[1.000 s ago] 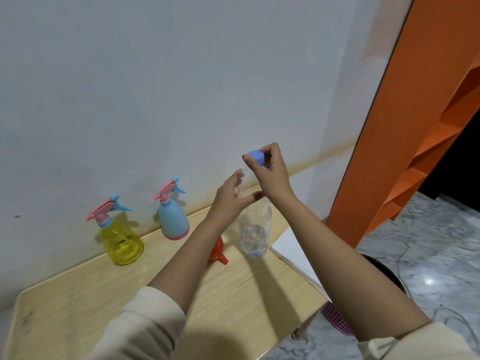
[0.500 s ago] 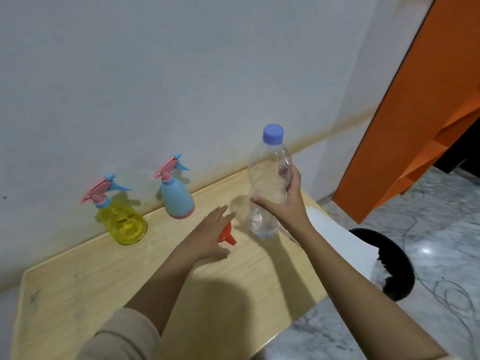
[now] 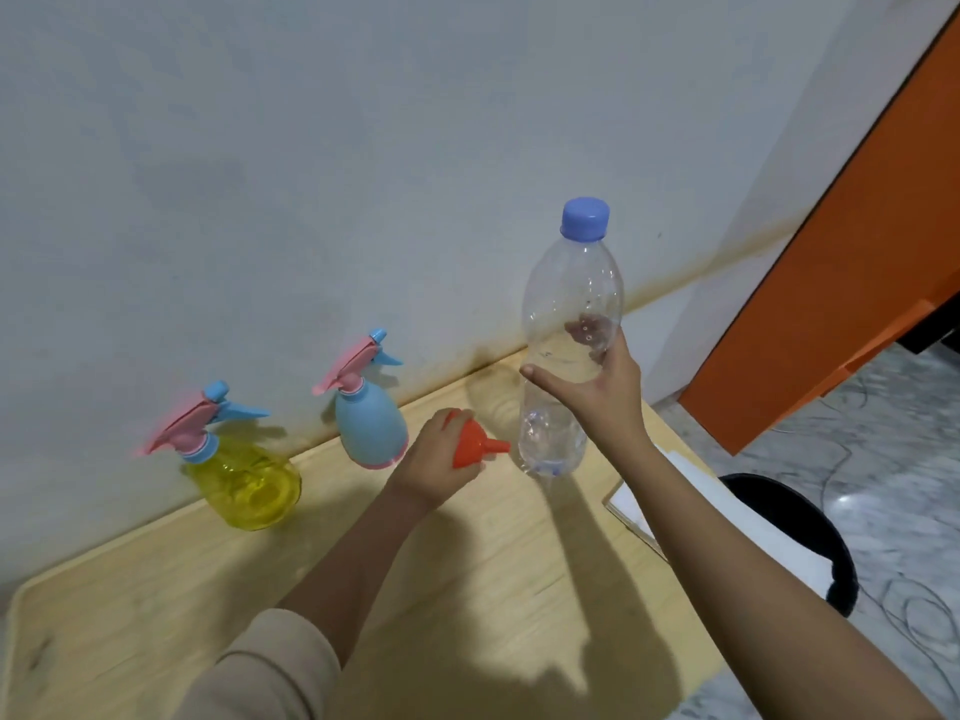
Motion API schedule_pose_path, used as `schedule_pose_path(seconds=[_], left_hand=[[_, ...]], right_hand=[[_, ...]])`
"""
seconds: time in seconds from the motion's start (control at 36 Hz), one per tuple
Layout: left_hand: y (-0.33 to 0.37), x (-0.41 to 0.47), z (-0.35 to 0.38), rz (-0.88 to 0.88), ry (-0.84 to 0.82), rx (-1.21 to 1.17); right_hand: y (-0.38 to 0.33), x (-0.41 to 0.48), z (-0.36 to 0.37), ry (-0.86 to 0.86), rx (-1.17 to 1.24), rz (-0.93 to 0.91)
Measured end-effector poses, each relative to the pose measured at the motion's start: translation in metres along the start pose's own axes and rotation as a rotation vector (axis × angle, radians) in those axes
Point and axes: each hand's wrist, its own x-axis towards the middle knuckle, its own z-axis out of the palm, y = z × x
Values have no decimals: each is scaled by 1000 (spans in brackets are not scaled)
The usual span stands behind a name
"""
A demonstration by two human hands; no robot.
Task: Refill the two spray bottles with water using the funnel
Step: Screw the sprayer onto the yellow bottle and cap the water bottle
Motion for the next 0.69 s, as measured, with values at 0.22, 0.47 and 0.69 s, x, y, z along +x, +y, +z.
schedule_pose_path(seconds=[0.22,0.47,0.69], left_hand=[[-2,34,24,-260,441,-396],[-14,53,46,-386,511,-456],[-15,56,59,-459,522,-407]], right_hand=[[1,53,27,-42,28,-41],[19,88,50,-79,53,-92],[30,99,57,-93,161,-63]])
